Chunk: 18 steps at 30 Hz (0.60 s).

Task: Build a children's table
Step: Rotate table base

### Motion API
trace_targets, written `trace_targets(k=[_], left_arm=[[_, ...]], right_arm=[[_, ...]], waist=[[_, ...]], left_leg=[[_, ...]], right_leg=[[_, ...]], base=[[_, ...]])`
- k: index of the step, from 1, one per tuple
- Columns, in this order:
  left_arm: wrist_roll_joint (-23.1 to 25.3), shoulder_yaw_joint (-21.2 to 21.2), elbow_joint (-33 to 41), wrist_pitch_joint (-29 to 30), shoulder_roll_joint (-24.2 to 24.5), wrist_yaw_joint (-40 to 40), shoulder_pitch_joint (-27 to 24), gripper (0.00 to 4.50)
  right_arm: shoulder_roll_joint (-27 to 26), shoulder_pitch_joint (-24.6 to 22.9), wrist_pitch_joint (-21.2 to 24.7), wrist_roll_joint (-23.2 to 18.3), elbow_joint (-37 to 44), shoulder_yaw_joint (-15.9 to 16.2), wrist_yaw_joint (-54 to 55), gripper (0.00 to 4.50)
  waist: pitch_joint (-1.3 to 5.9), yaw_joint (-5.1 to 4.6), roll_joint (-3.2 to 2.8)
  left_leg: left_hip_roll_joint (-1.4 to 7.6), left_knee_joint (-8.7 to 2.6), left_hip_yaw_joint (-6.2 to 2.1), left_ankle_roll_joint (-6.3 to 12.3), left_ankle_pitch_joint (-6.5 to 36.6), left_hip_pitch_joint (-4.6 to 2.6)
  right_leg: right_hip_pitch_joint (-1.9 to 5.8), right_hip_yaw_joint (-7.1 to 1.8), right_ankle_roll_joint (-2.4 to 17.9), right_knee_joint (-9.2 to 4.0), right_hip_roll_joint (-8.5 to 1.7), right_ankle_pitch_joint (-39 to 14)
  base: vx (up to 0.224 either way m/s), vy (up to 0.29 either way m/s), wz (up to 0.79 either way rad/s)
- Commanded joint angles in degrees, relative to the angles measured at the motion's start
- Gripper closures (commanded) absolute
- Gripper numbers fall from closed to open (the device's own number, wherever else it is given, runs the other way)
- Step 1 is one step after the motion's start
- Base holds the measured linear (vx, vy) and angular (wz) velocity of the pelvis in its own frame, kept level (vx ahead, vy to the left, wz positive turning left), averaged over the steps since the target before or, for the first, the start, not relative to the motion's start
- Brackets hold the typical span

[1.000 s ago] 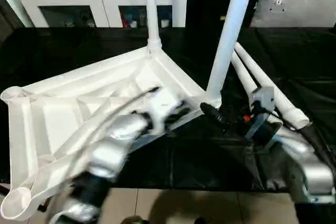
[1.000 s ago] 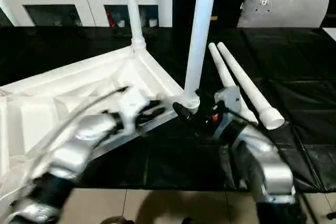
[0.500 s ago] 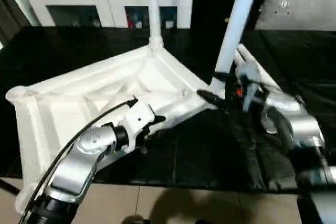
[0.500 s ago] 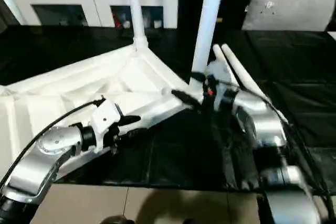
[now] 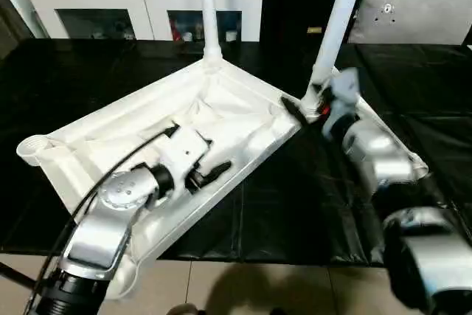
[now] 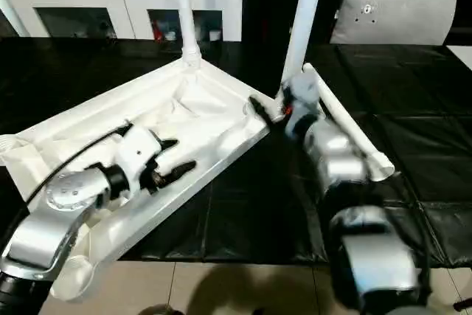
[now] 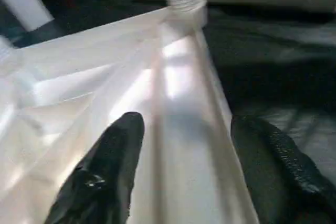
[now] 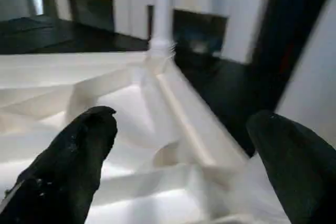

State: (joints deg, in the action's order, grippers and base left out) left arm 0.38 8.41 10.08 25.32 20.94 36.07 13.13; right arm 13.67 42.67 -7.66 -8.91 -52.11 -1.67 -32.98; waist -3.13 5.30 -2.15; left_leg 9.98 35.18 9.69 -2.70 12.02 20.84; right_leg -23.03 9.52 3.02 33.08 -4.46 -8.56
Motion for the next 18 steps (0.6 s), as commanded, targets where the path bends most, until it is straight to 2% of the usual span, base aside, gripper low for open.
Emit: trace_targets(k=[1,3,5,6,8,9,13,15,16,18], left_arm=[[1.19,-1.14,-0.40,1.22,0.53,-1.94,0.12,1.11],[2.74,-2.93,-1.60,2.89,0.65,-5.96,0.77,1.11],[5.56,-5.02,-3.45,3.84,1.49,-10.81,1.85,1.11],[5.56,-5.02,-3.45,3.84,1.49,-10.81,1.85,1.11],[7.68,-5.85,-4.16,4.71,3.24,-12.52,1.74,1.11],[9.49,-6.24,-4.45,6.15,5.11,-13.29,1.16,1.37],[10.50,-6.89,-4.41,8.26,6.91,-13.47,0.52,1.48],[10.83,-6.96,-4.23,9.72,7.97,-13.42,0.13,1.79],[11.02,-6.28,-4.26,11.25,9.18,-12.36,-0.57,1.83],[10.89,-5.75,-4.51,12.30,9.98,-11.31,-1.30,1.83]], right_arm=[[-0.69,-0.49,-1.27,-0.06,1.16,0.89,-0.84,0.00],[-1.73,-4.21,0.63,0.32,5.47,2.79,-2.00,0.00],[-1.51,-9.50,5.99,1.13,12.61,5.33,-3.16,0.00],[-1.51,-9.50,5.99,1.13,12.61,5.33,-3.16,0.00],[-0.34,-12.99,8.97,1.72,17.70,7.15,-4.34,0.00],[0.90,-15.44,11.24,2.51,21.28,8.47,-5.35,0.00],[2.36,-17.16,13.17,3.62,23.87,8.92,-5.09,0.00],[3.07,-18.22,14.80,3.73,25.99,8.89,-4.79,0.00],[3.63,-19.30,16.96,3.62,27.95,8.89,-4.59,0.00],[4.11,-20.38,18.45,4.25,29.37,9.50,-4.44,0.00]], waist=[[4.32,0.16,0.67],[4.18,0.11,0.61],[4.08,0.08,0.85],[4.18,0.08,0.78],[4.08,0.15,0.80],[4.10,0.31,0.49],[3.89,0.19,0.62],[3.80,0.17,0.77],[3.75,0.14,0.59],[3.74,0.10,0.43]], left_leg=[[3.67,-3.84,-1.36,5.35,7.26,-0.09],[3.67,-3.81,-1.32,5.47,7.06,-0.04],[3.45,-3.86,-1.32,5.53,6.97,0.02],[3.47,-3.84,-1.42,5.52,6.69,0.02],[3.45,-3.90,-1.42,5.49,6.94,-0.05],[3.59,-3.95,-1.52,5.23,7.40,-0.22],[3.39,-3.97,-1.51,4.71,8.64,-0.26],[3.24,-3.96,-1.49,4.44,9.85,-0.34],[3.26,-4.01,-1.61,4.31,10.30,-0.42],[3.28,-4.07,-1.67,4.25,10.72,-0.46]], right_leg=[[3.56,-4.15,5.66,-4.03,-5.39,-20.26],[3.43,-4.18,5.70,-4.05,-5.26,-19.86],[3.56,-4.12,4.28,-4.22,-4.98,-20.55],[3.60,-4.13,4.20,-4.08,-5.00,-20.31],[3.44,-4.08,3.71,-4.38,-5.00,-21.43],[3.32,-4.13,3.08,-4.42,-4.96,-21.87],[3.22,-4.05,2.77,-4.83,-5.20,-24.04],[3.17,-3.94,2.17,-5.16,-5.26,-26.07],[3.05,-3.90,1.59,-5.24,-5.18,-26.72],[3.00,-3.86,1.43,-5.32,-5.13,-26.83]], base=[[0.000,0.000,0.00],[0.000,0.000,0.00],[0.000,0.000,0.00],[0.000,0.000,0.00],[0.000,0.000,0.00],[0.000,0.000,0.00],[0.000,0.000,0.00],[0.000,0.000,0.00],[0.000,0.000,0.00],[0.000,0.000,0.00]])
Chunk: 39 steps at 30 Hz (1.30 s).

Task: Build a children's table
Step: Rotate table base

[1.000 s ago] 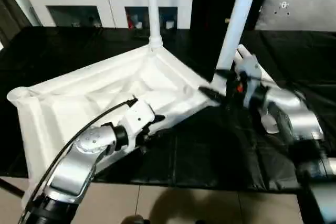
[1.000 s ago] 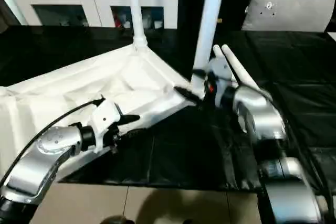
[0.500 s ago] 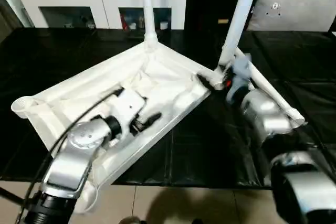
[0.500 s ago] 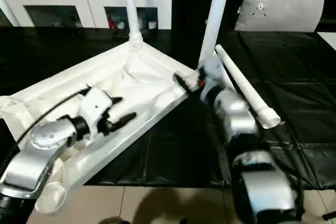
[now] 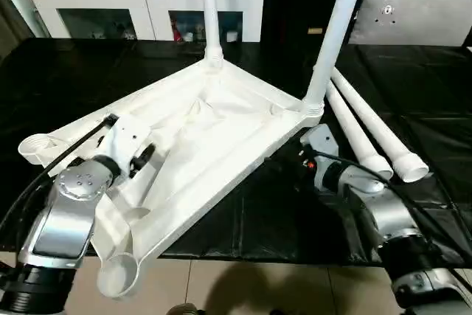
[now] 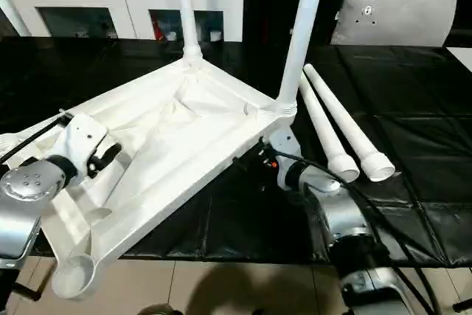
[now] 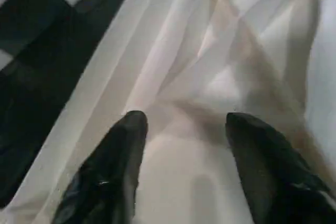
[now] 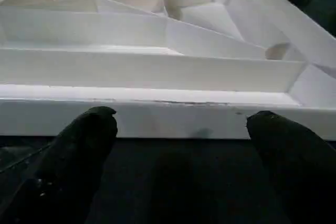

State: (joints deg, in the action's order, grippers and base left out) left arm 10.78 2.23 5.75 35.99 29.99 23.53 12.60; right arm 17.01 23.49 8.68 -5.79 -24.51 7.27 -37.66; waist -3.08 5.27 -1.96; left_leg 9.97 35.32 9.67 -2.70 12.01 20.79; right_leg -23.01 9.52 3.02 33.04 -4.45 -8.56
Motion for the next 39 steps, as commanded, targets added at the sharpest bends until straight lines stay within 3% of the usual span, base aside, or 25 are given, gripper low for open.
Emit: trace_targets(k=[1,6,8,13,15,18,23,26,28,29,32,34,36,37,39], left_arm=[[0.22,0.69,-0.50,2.42,1.24,1.85,-1.24,2.02],[-0.93,3.48,-0.61,3.00,2.76,6.31,-2.57,2.35],[-1.61,3.57,-0.32,3.61,2.57,6.84,-2.52,2.65],[-3.51,6.40,-1.87,2.19,4.11,12.71,-1.65,3.11],[-4.34,7.10,-2.13,0.88,4.53,15.05,-1.54,3.14],[-5.61,8.67,-1.54,-0.43,5.74,18.54,-1.74,3.53],[-12.00,9.70,1.48,-3.27,5.14,26.63,-1.32,3.90],[-15.18,11.03,-0.29,-5.26,1.36,30.48,1.36,4.11],[-15.09,11.63,-1.55,-5.63,0.33,30.57,2.38,4.39],[-14.23,13.21,-5.05,-7.33,-2.17,30.31,5.13,4.46],[-13.11,14.27,-9.14,-8.31,-4.96,29.01,8.21,4.46],[-11.15,14.11,-14.90,-10.50,-8.36,24.73,11.77,4.46],[-9.78,13.79,-18.31,-11.98,-10.05,21.75,13.67,4.46],[-8.82,13.49,-21.19,-13.14,-11.14,19.37,15.16,4.46],[-7.80,13.26,-23.90,-14.64,-11.88,16.93,16.45,4.46]], right_arm=[[1.15,-2.11,3.18,2.18,2.96,1.45,0.62,0.00],[-2.16,-1.75,4.64,4.01,1.74,2.92,4.77,0.00],[-3.32,-0.76,4.58,4.67,0.25,3.13,6.43,0.00],[-7.49,4.27,4.18,6.14,-6.18,4.28,8.98,0.00],[-8.57,5.82,3.86,6.51,-8.37,4.46,9.25,0.00],[-9.78,7.96,2.66,7.06,-11.54,4.50,10.18,0.00],[-11.17,11.09,0.89,6.70,-15.07,3.84,11.44,0.00],[-11.61,12.30,0.06,7.10,-16.71,3.29,11.71,0.00],[-11.56,12.35,-0.04,7.14,-16.80,3.21,11.66,0.00],[-11.12,12.47,-0.85,7.33,-17.35,3.03,11.81,0.00],[-10.40,12.36,-1.29,7.33,-17.49,2.78,11.90,0.00],[-9.57,12.09,-1.53,7.64,-17.16,2.23,12.12,0.00],[-9.22,12.08,-1.81,7.95,-17.14,1.75,12.23,0.00],[-8.90,12.08,-1.92,8.15,-16.97,1.38,12.35,0.00],[-8.39,11.94,-1.75,8.21,-16.16,0.96,12.70,0.00]], waist=[[3.67,0.12,0.22],[3.67,-0.05,-0.15],[3.51,-0.36,-0.23],[3.29,-0.58,-0.25],[3.31,-0.51,-0.27],[3.54,-0.40,-0.29],[3.56,-0.45,-0.10],[3.59,-0.50,-0.39],[3.56,-0.60,-0.13],[3.56,-0.75,-0.47],[3.62,-0.79,-0.22],[3.90,-0.78,-0.07],[3.98,-0.74,0.00],[4.01,-0.68,-0.43],[3.99,-0.85,-0.01]], left_leg=[[3.28,-4.22,-1.66,4.06,10.70,-0.47],[3.23,-4.36,-1.82,3.70,12.35,-0.60],[3.36,-4.54,-2.03,2.91,14.91,-0.83],[3.39,-4.72,-2.14,2.12,16.95,-1.17],[3.42,-4.75,-2.16,1.77,16.91,-1.23],[3.72,-4.90,-2.23,1.52,15.48,-1.05],[3.78,-4.91,-1.92,1.09,14.03,-0.95],[3.74,-4.83,-1.75,0.84,13.33,-0.96],[3.72,-4.93,-1.76,0.93,13.20,-0.80],[3.56,-4.86,-1.63,0.97,13.46,-0.95],[3.38,-4.66,-1.48,1.19,12.98,-1.03],[3.33,-4.54,-1.50,1.74,10.84,-0.68],[3.30,-4.41,-1.41,1.95,10.37,-0.82],[3.26,-4.33,-1.49,2.12,10.05,-0.63],[3.04,-4.26,-1.38,2.45,10.51,-0.69]], right_leg=[[2.97,-3.95,1.33,-5.34,-5.13,-26.40],[2.93,-3.84,2.13,-5.53,-5.28,-26.63],[2.94,-3.66,2.13,-5.77,-5.38,-28.24],[2.81,-3.85,2.35,-5.74,-5.52,-29.24],[2.94,-4.00,2.30,-5.64,-5.65,-29.13],[3.01,-4.41,3.62,-5.04,-5.79,-26.10],[3.14,-4.91,5.27,-4.54,-6.03,-23.98],[3.16,-4.99,6.00,-4.28,-5.88,-22.83],[3.37,-4.98,5.65,-4.34,-5.82,-22.73],[3.21,-4.95,5.26,-4.55,-5.60,-23.00],[3.33,-4.81,4.35,-4.94,-5.61,-23.97],[3.64,-4.82,4.60,-4.63,-5.57,-21.80],[3.58,-4.77,4.63,-4.58,-5.47,-21.24],[3.75,-4.65,4.71,-4.40,-5.53,-20.88],[3.74,-4.39,3.71,-4.81,-5.35,-22.35]], base=[[0.000,0.000,0.00],[0.000,0.000,0.00],[0.000,0.000,0.00],[0.000,0.000,0.00],[0.000,0.000,0.00],[0.000,0.000,0.00],[0.000,0.000,0.00],[0.000,0.000,0.00],[0.000,0.000,0.00],[0.000,0.000,0.00],[0.000,0.000,0.00],[0.000,0.000,0.00],[0.000,0.000,0.00],[0.000,0.000,0.00],[0.000,0.000,0.00]])
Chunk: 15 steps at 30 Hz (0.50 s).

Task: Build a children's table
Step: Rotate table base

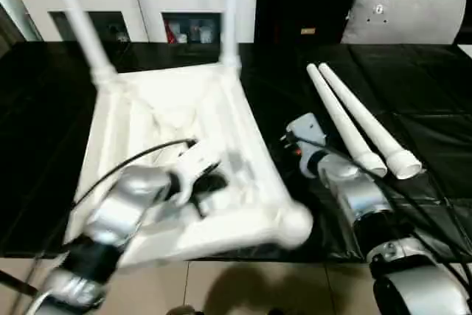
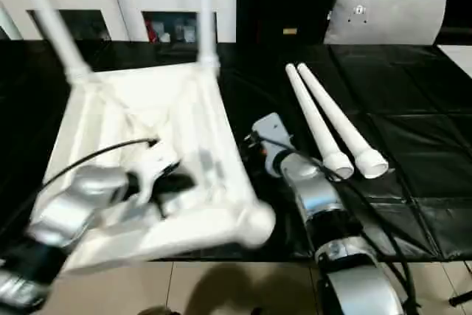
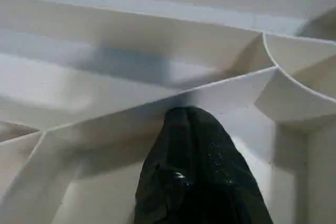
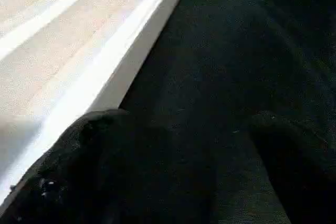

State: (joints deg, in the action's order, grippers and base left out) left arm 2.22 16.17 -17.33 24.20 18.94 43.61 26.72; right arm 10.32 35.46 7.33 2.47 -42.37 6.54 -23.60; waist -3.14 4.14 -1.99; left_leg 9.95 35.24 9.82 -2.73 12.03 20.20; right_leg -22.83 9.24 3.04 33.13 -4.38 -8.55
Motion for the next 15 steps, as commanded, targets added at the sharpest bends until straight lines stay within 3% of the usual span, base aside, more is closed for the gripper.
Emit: trace_targets(k=[1,2,4,5,9,10,12,13,15], left_arm=[[2.75,-0.96,-6.01,-6.40,-1.86,-8.03,4.68,4.46],[3.29,-1.12,-7.56,-7.63,-2.17,-9.70,5.38,4.46],[3.90,-1.78,-9.91,-10.04,-2.75,-12.98,6.41,4.46],[4.19,-1.95,-10.22,-11.14,-2.84,-14.12,6.51,4.46],[3.02,-3.43,-8.75,-14.41,-4.14,-14.20,5.61,4.46],[0.85,-4.60,-6.11,-14.05,-4.95,-12.35,4.18,4.46],[0.20,-4.44,-4.19,-13.75,-4.80,-11.04,3.11,4.17],[-1.17,-3.83,-0.68,-13.12,-4.27,-9.02,0.98,4.09],[-2.51,-3.14,3.39,-12.20,-3.38,-7.24,-1.47,3.94]], right_arm=[[-0.63,-0.39,0.11,-0.20,3.75,0.69,-0.45,0.00],[-0.24,-0.55,0.46,-0.37,4.75,0.22,-0.10,0.00],[0.58,-1.03,1.79,-0.91,7.80,-1.11,0.84,0.00],[0.91,-1.18,2.47,-0.96,9.00,-1.61,1.41,0.00],[1.90,-1.40,5.85,-1.07,12.97,-3.36,3.26,0.00],[2.52,-1.43,8.84,-0.66,14.95,-4.15,4.73,0.00],[3.01,-1.26,10.94,-0.04,15.57,-4.47,5.78,0.00],[4.23,-0.87,14.64,1.23,16.41,-4.70,6.93,0.00],[5.40,-0.20,17.59,1.22,16.38,-5.43,7.00,0.00]], waist=[[3.81,0.03,-0.02],[4.02,-0.04,0.22],[4.11,-0.09,0.35],[4.26,-0.14,0.41],[4.39,-0.03,0.45],[4.49,0.17,0.42],[4.53,0.26,0.51],[4.65,0.53,0.53],[4.53,0.64,0.78]], left_leg=[[2.69,-4.15,-1.48,2.91,10.73,0.06],[2.58,-4.03,-1.40,2.85,10.80,-0.19],[2.85,-4.15,-1.68,2.90,10.06,0.19],[2.95,-4.03,-1.64,3.09,9.93,-0.13],[3.30,-4.03,-1.63,3.66,7.57,0.15],[3.58,-3.98,-1.64,3.75,6.25,0.23],[3.52,-3.94,-1.54,3.93,5.50,0.29],[3.55,-3.89,-1.54,4.09,4.53,0.38],[3.64,-3.96,-1.37,4.22,4.26,0.35]], right_leg=[[3.50,-3.83,2.35,-5.53,-5.04,-24.32],[3.48,-3.74,1.32,-5.57,-4.98,-25.03],[3.74,-3.60,0.46,-5.43,-5.23,-25.10],[3.45,-3.67,0.68,-5.44,-5.24,-24.79],[3.47,-3.98,2.59,-4.78,-5.33,-21.02],[3.49,-4.22,3.90,-4.28,-5.59,-18.94],[3.51,-4.29,4.33,-4.17,-5.56,-18.19],[3.56,-4.39,4.86,-3.80,-5.63,-16.91],[3.53,-4.48,5.67,-3.74,-5.65,-16.63]], base=[[0.000,0.000,0.00],[0.000,0.000,0.00],[0.000,0.000,0.00],[0.000,0.000,0.00],[0.000,0.000,0.00],[0.000,0.000,0.00],[0.000,0.000,0.00],[0.000,0.000,0.00],[0.000,0.000,0.00]])
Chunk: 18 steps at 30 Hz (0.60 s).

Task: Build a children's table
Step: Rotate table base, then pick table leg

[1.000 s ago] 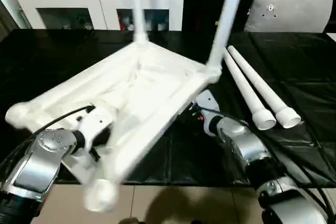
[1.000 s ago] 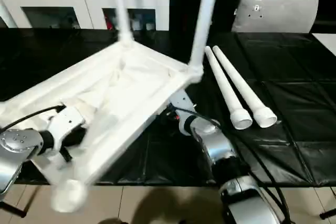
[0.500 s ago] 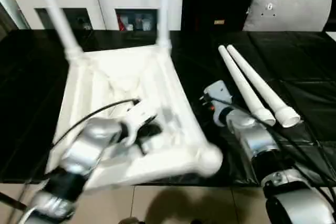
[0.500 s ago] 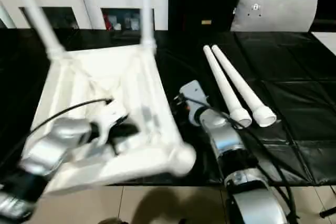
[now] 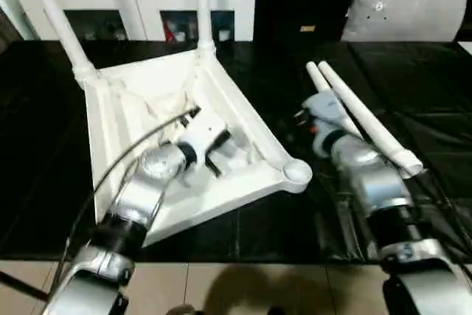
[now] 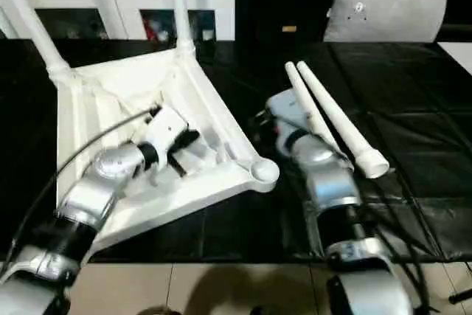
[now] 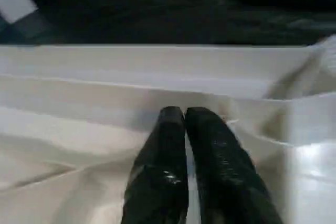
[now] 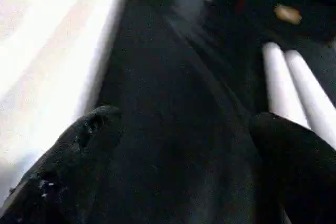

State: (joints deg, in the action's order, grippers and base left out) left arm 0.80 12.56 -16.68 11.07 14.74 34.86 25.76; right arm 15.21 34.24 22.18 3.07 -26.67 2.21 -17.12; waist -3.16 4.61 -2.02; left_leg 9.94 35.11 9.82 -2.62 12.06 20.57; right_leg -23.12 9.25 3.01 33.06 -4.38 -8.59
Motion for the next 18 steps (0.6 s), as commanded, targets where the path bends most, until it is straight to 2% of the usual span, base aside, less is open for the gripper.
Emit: trace_targets(k=[1,3,4,5,6,7,8,9,10,18], left_arm=[[-1.91,1.04,5.84,1.49,1.65,2.20,-2.40,3.82],[-2.29,1.09,7.61,2.09,2.08,2.32,-3.52,3.74],[-2.63,0.95,10.22,3.03,2.72,2.65,-5.25,3.69],[-2.78,0.76,11.84,3.75,3.05,3.10,-6.29,3.69],[-2.91,0.66,13.40,4.47,3.49,3.57,-7.27,3.62],[-2.96,0.59,14.51,5.01,3.80,3.90,-7.97,3.51],[-2.74,0.70,15.74,5.51,4.17,4.15,-8.72,3.36],[-2.68,0.74,15.91,5.56,4.23,4.18,-8.82,3.29],[-2.42,1.08,17.92,6.41,4.76,4.24,-9.86,3.21],[-1.94,1.69,19.87,8.12,4.78,2.94,-10.04,2.57]], right_arm=[[1.38,1.59,4.26,-0.19,0.24,-2.01,0.27,0.00],[1.94,1.97,4.64,-0.45,-0.31,-2.46,0.25,0.00],[2.80,2.61,5.33,-0.86,-1.50,-3.34,0.41,0.00],[3.25,3.03,5.77,-1.13,-2.30,-3.89,0.67,0.00],[3.65,3.67,6.14,-1.55,-3.61,-4.60,1.02,0.00],[3.87,4.22,6.58,-1.98,-4.71,-5.24,1.33,0.00],[4.28,5.00,7.55,-2.17,-6.27,-5.67,1.48,0.00],[4.35,5.12,7.67,-2.17,-6.53,-5.70,1.50,0.00],[5.10,6.33,9.50,-2.17,-8.93,-5.91,1.22,0.00],[6.45,11.15,15.37,-2.67,-18.93,-6.33,-0.70,0.00]], waist=[[4.31,0.29,0.84],[4.21,0.46,0.74],[4.13,0.37,0.96],[3.96,0.28,1.10],[3.95,0.32,1.11],[3.90,0.25,1.06],[3.76,0.18,1.14],[3.74,0.15,1.13],[3.78,0.15,1.04],[4.09,0.24,1.00]], left_leg=[[3.41,-3.81,-1.13,4.10,5.64,-0.14],[3.31,-3.85,-1.09,3.91,6.32,-0.26],[3.42,-3.95,-1.24,3.42,6.72,-0.16],[3.25,-3.93,-1.07,3.51,7.16,-0.26],[3.20,-3.90,-1.04,3.26,7.76,-0.52],[3.15,-3.89,-1.07,3.19,7.84,-0.42],[3.13,-3.92,-1.03,3.02,8.66,-0.72],[3.03,-3.91,-1.04,2.98,8.84,-0.67],[3.00,-3.87,-1.07,2.67,9.31,-0.81],[3.00,-3.76,-1.12,3.24,7.46,-0.41]], right_leg=[[3.62,-4.44,5.16,-4.18,-5.55,-19.40],[3.52,-4.35,4.38,-4.41,-5.46,-21.12],[3.72,-4.19,3.69,-4.39,-5.56,-22.61],[3.49,-4.12,3.12,-4.81,-5.34,-23.83],[3.39,-4.11,2.69,-4.93,-5.40,-25.04],[3.44,-4.02,2.45,-4.95,-5.33,-25.53],[3.23,-3.91,1.94,-5.29,-5.22,-26.92],[3.26,-3.85,1.66,-5.36,-5.17,-27.33],[3.22,-3.79,1.27,-5.38,-5.11,-27.61],[3.54,-3.85,2.92,-4.74,-4.97,-23.57]], base=[[0.000,0.000,0.00],[0.000,0.000,0.00],[0.000,0.000,0.00],[0.000,0.000,0.00],[0.000,0.000,0.00],[0.000,0.000,0.00],[0.000,0.000,0.00],[0.000,0.000,0.00],[0.000,0.000,0.00],[0.000,0.000,0.00]])
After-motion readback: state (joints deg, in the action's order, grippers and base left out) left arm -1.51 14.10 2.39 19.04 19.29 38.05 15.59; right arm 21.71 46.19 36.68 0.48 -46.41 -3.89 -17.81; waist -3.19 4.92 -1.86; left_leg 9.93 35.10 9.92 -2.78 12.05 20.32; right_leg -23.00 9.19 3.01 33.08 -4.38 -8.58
